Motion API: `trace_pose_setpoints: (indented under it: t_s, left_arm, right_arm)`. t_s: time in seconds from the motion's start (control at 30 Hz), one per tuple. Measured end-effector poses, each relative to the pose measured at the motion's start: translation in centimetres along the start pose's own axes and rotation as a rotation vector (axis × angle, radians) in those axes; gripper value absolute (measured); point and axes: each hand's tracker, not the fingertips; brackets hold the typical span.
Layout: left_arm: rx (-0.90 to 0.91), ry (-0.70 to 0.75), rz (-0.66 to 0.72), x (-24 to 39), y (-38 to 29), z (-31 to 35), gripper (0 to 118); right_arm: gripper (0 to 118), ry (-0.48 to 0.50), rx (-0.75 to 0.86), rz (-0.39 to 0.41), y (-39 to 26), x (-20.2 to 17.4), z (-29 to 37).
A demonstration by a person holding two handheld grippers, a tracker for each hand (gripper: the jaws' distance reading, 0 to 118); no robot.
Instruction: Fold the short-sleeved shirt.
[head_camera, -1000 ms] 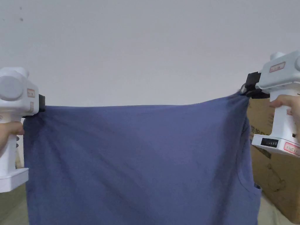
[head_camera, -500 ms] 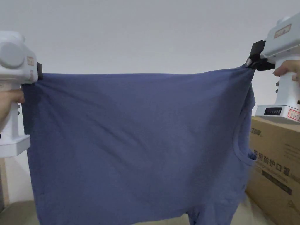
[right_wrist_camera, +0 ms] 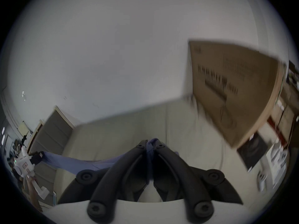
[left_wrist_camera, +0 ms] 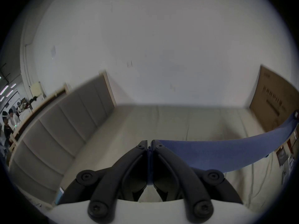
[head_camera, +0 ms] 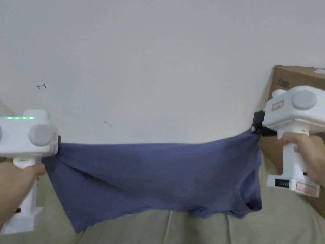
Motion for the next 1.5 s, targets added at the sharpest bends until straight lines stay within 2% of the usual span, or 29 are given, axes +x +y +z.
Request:
trace_pose_setpoints:
  t_s: [0.1, 0.2, 0.23, 0.3, 0.37, 0.43, 0.6, 0.7, 0.8, 0.9, 1.1, 1.27, 1.3, 1.33, 1.4, 1.43, 1.5]
  left_arm:
    - [-0.151, 0.013, -0.027, 1.7, -6.6, -4.8, 4]
    - [-0.262, 0.005, -0.055, 2.5, -12.0, -8.2, 4]
    - [-0.291, 0.021, -0.05, 2.5, -13.7, -9.2, 4]
    - [-0.38, 0.015, -0.019, 2.0, -16.9, -10.0, 4]
    - [-0.384, -0.004, 0.031, 1.0, -19.4, -9.7, 4]
    - [-0.38, -0.004, 0.018, 0.1, -20.9, -8.5, 4]
    - [-0.321, -0.055, -0.048, -1.9, -23.6, -1.9, 4]
    - [-0.285, -0.06, -0.062, -2.8, -25.9, 3.5, 4]
    - [-0.253, -0.031, -0.149, -3.9, -28.5, 9.2, 4]
    - [-0.243, -0.008, -0.172, -5.8, -32.2, 14.4, 4]
    - [-0.287, -0.046, -0.143, -9.2, -39.0, 21.9, 4]
    - [-0.311, -0.059, -0.158, -9.6, -42.4, 24.2, 5]
    - [-0.315, -0.066, -0.16, -9.4, -42.6, 24.2, 9]
    - [-0.317, -0.067, -0.159, -9.4, -42.8, 24.3, 28]
    - [-0.328, -0.077, -0.155, -9.4, -42.6, 24.5, 80]
    - [-0.345, -0.089, -0.133, -9.7, -42.6, 24.4, 103]
    - [-0.335, -0.131, -0.054, -10.2, -42.5, 25.3, 103]
  right_arm:
    - [5, -0.026, -0.142, -0.074, -6.3, 1.9, -5.7]
    - [5, -0.082, -0.274, -0.069, -11.9, 3.0, -9.8]
    - [5, -0.1, -0.291, -0.089, -13.7, 3.4, -10.8]
    - [5, -0.107, -0.384, -0.126, -17.1, 4.3, -12.2]
    - [5, -0.147, -0.436, -0.12, -19.7, 5.0, -12.8]
    - [5, -0.127, -0.423, -0.12, -21.1, 6.4, -11.9]
    - [5, -0.063, -0.342, -0.182, -23.5, 8.2, -5.0]
    - [5, -0.023, -0.322, -0.153, -26.3, 8.4, 0.3]
    - [5, 0.009, -0.314, -0.104, -30.2, 9.1, 6.1]
    - [5, 0.033, -0.32, -0.14, -35.2, 10.6, 12.2]
    - [5, 0.024, -0.357, -0.152, -44.1, 11.6, 21.7]
    - [5, -0.005, -0.375, -0.13, -47.8, 11.6, 23.5]
    - [8, -0.017, -0.363, -0.14, -48.1, 11.5, 23.7]
    - [26, -0.014, -0.348, -0.154, -48.3, 11.5, 23.7]
    - [75, -0.053, -0.334, -0.159, -47.9, 11.2, 24.0]
    - [91, -0.06, -0.322, -0.143, -47.8, 11.0, 24.3]
    - [91, -0.067, -0.283, -0.132, -47.3, 11.0, 25.1]
